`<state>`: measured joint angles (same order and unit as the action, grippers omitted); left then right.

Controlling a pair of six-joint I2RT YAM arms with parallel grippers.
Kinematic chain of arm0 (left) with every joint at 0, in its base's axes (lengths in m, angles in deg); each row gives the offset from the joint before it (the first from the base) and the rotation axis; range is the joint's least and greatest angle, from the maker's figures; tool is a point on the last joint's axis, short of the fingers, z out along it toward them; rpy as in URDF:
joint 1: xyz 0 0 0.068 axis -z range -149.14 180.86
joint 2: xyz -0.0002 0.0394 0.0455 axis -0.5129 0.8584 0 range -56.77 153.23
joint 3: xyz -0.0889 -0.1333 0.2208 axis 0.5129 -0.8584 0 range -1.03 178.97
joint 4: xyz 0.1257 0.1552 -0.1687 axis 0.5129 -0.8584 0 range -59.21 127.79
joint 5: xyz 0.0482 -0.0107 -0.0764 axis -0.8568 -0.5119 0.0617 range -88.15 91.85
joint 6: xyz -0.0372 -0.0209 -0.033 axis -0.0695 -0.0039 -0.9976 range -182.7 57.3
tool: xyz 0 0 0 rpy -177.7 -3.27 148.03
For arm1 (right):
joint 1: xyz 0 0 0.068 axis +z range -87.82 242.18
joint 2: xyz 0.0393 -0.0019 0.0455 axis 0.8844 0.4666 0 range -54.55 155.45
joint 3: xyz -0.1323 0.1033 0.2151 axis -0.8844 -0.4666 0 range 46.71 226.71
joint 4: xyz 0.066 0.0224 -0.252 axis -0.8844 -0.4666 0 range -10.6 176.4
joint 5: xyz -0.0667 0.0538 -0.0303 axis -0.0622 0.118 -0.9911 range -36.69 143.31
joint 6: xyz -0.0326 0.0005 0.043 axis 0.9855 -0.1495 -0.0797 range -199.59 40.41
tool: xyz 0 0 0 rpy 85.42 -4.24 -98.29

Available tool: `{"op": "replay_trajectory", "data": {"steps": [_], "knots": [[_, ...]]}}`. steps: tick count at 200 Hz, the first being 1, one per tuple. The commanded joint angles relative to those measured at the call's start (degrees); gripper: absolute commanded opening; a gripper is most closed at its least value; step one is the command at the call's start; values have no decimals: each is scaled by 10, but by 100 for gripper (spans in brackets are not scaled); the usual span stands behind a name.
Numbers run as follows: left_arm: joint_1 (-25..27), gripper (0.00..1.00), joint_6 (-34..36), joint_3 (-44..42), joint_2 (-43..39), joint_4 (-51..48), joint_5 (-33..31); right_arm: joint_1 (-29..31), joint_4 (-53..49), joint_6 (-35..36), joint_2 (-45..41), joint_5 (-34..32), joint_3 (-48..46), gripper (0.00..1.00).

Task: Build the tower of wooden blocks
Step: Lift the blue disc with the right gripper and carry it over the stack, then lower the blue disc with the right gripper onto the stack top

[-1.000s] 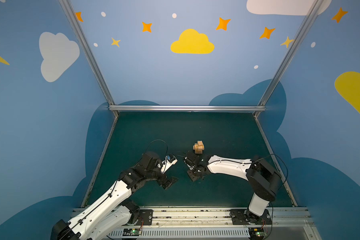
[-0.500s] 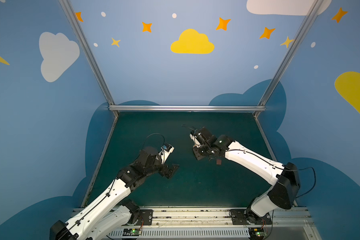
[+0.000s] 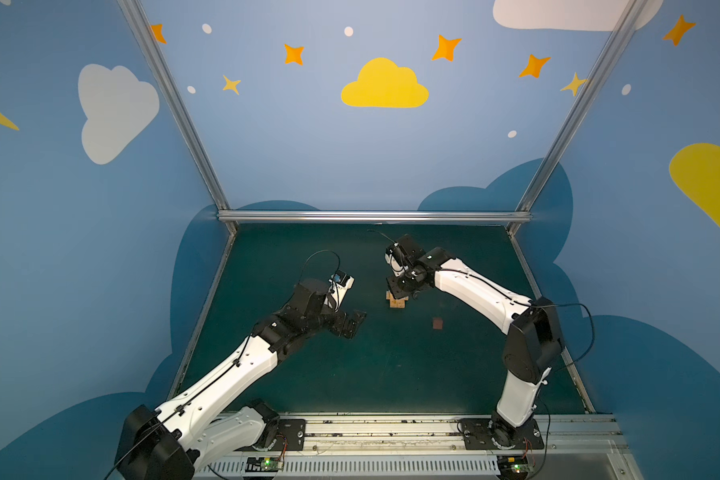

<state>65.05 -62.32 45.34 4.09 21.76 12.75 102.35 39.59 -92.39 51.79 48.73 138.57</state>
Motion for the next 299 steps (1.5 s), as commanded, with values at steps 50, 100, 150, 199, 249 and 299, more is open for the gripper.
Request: {"op": "replay_trajectory", "data": {"steps": [50, 100, 150, 199, 249, 299], "knots": [[2, 100, -8, -5, 3, 21, 8, -15, -22, 23, 30, -8, 46, 20], [3, 100, -8, -3, 14, 24, 26, -27, -37, 32, 45, -9, 61, 21], [2, 100, -7, -2, 17, 26, 26, -32, -42, 35, 56, -10, 71, 21], [3, 100, -6, -2, 18, 26, 26, -37, -50, 39, 65, -16, 82, 22], [1, 100, -6, -3, 19, 27, 23, -40, -57, 42, 76, -15, 95, 23], [2, 100, -4, -3, 21, 27, 22, -41, -62, 45, 86, -17, 103, 23]]}}
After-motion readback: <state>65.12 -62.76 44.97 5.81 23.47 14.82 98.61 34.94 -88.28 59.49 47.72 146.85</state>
